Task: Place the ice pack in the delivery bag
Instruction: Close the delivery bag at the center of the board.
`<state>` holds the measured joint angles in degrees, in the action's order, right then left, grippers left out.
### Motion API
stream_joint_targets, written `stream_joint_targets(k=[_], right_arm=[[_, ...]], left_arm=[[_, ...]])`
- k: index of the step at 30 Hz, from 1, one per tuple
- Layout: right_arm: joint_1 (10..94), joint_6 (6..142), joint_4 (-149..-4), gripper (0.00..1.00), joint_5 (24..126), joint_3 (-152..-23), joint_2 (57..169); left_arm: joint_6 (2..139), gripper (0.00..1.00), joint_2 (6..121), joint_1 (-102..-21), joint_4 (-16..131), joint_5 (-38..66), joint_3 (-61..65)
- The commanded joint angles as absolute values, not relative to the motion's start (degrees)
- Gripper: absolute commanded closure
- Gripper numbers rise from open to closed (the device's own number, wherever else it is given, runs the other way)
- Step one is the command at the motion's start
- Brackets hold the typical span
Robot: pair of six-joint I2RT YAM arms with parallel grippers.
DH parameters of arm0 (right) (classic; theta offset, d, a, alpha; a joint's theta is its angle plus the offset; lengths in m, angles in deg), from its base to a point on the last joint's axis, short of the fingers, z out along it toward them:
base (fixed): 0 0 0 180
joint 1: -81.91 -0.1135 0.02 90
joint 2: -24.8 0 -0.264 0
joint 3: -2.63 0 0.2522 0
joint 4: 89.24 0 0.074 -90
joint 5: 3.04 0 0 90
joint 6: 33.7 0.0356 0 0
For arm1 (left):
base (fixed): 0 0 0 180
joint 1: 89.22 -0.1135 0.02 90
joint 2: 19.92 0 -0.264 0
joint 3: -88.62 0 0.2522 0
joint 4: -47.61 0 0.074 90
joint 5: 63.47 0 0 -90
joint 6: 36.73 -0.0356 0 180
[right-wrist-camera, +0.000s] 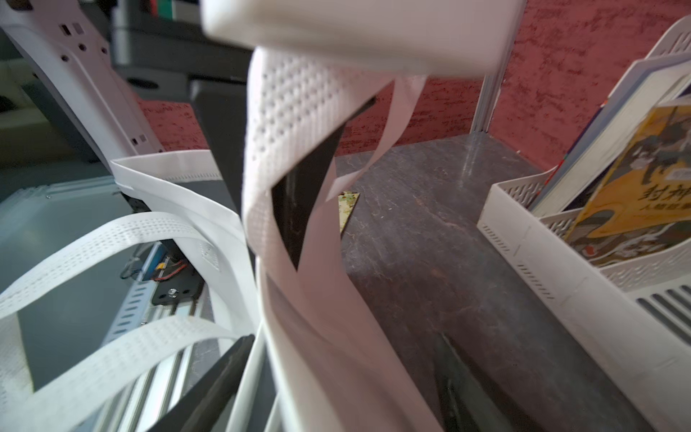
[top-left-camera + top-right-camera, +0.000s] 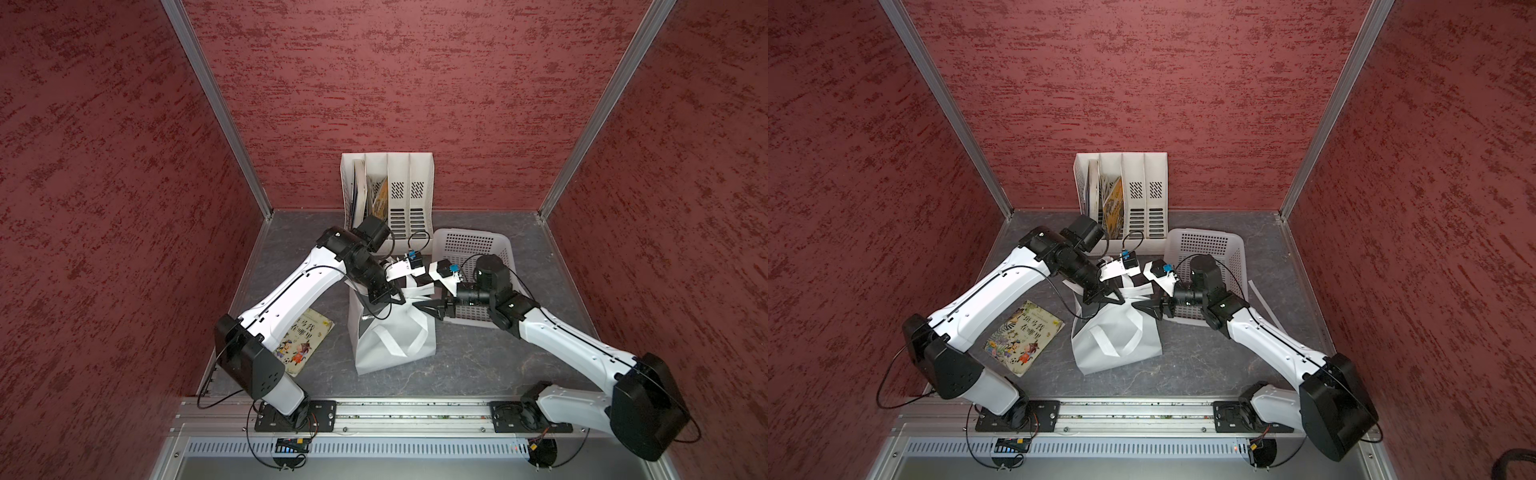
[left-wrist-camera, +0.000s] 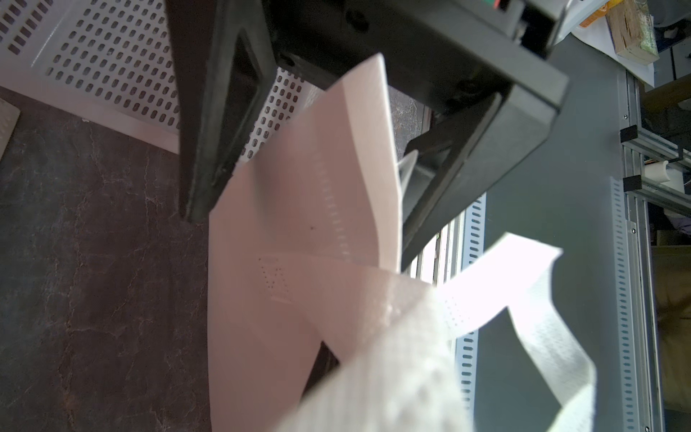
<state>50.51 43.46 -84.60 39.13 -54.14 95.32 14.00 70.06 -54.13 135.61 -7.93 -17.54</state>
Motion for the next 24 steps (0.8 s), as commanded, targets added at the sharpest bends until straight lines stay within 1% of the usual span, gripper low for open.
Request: stream_joint_targets(k=[1,2,3,4,8,10,13,15,18,20,23,24], right_arm=[[50.81,45.85,-86.53,0.45,35.9,-54.3,94.4],[50.8,46.23,-86.56,0.53,36.13,-54.03,94.26],[50.81,46.38,-86.51,0.58,36.54,-53.77,94.05],[50.8,46.33,-86.37,0.61,36.9,-53.49,93.79],[50.85,45.36,-85.33,0.69,37.85,-53.57,93.77],[50.8,44.67,-84.55,0.76,37.81,-54.05,93.94],[50.83,43.63,-83.45,0.89,38.47,-54.2,93.84],[50.8,43.05,-83.55,0.92,39.73,-53.55,93.18],[50.92,42.65,-84.69,0.98,41.78,-52.19,91.75],[51.02,42.59,-85.27,1.0,43.0,-51.35,90.77],[51.61,42.85,-86.24,1.0,44.35,-50.12,89.45],[51.8,42.92,-86.5,1.0,44.61,-49.86,89.04]], left_arm=[[13.89,0.83,68.36,-53.93,133.43,-8.83,-16.34],[14.05,0.82,68.3,-53.97,133.27,-8.58,-16.32],[14.28,0.81,68.29,-53.98,133.09,-8.47,-16.31],[14.5,0.8,68.18,-54.05,132.95,-8.48,-16.36],[15.56,0.78,67.72,-54.16,131.99,-8.37,-16.42],[16.61,0.73,67.08,-54.39,131.18,-8.33,-16.61],[19.71,0.6,64.29,-55.28,127.94,-8.57,-17.13],[22.67,0.49,60.41,-56.59,124.16,-9.0,-17.01],[27.49,0.32,52.34,-61.19,114.76,-11.56,-13.49],[30.19,0.23,43.73,-65.22,106.32,-13.65,-6.88],[30.81,0.09,30.88,-71.3,93.11,-12.62,8.32],[30.11,0.07,26.87,-73.09,90.23,-11.88,13.66]])
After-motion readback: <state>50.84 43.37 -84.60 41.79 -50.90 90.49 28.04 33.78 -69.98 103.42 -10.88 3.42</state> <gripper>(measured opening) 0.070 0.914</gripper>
